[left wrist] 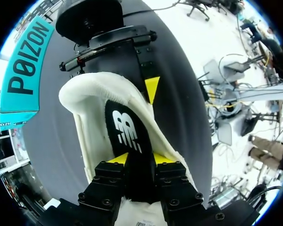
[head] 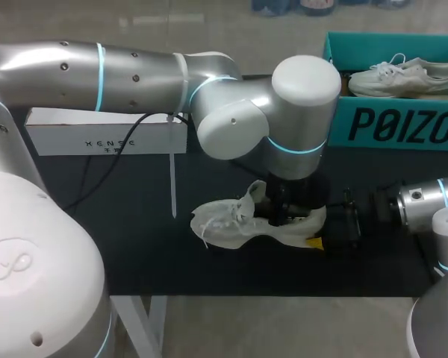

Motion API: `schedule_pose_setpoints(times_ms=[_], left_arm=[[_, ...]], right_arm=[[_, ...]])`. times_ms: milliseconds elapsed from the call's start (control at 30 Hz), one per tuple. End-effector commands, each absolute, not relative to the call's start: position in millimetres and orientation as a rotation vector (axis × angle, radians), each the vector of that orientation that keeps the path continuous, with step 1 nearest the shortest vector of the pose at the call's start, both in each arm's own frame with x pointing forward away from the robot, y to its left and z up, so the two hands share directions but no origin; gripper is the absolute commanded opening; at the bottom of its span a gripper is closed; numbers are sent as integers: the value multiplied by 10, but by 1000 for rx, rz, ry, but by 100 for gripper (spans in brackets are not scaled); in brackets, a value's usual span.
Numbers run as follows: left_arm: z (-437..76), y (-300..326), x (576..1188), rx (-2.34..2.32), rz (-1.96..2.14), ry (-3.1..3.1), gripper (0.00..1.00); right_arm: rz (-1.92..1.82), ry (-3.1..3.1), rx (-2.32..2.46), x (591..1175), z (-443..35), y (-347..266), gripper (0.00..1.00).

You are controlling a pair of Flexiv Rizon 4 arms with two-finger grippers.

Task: Take the shoe out of the shoebox, open the shoe tongue, remove and reinsert the insole, then place the shoe into the shoebox

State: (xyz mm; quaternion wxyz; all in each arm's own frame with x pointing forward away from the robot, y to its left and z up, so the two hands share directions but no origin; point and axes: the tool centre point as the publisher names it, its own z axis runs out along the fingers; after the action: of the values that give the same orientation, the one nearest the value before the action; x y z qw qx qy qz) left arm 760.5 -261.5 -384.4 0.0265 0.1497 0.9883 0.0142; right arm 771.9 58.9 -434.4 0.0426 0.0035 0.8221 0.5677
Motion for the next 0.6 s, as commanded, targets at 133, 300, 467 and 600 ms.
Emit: schedule_pose_setpoints(times_ms=[133, 300, 467, 600], left_arm=[[-4096, -2647, 7723, 459, 14, 3045, 28], [-4398, -2713, 7729, 512, -17, 3032, 32], [-4532, -2673, 7630, 509, -50, 2984, 0], [-4465, -2637, 7574, 496, -34, 2921, 0]], right_arm=[[1733, 2515, 14, 7722, -4372, 604, 0], [1733, 2515, 14, 7722, -4372, 604, 0], [1733, 2515, 14, 7722, -4372, 604, 0], [1733, 2515, 14, 7722, -4372, 604, 0]])
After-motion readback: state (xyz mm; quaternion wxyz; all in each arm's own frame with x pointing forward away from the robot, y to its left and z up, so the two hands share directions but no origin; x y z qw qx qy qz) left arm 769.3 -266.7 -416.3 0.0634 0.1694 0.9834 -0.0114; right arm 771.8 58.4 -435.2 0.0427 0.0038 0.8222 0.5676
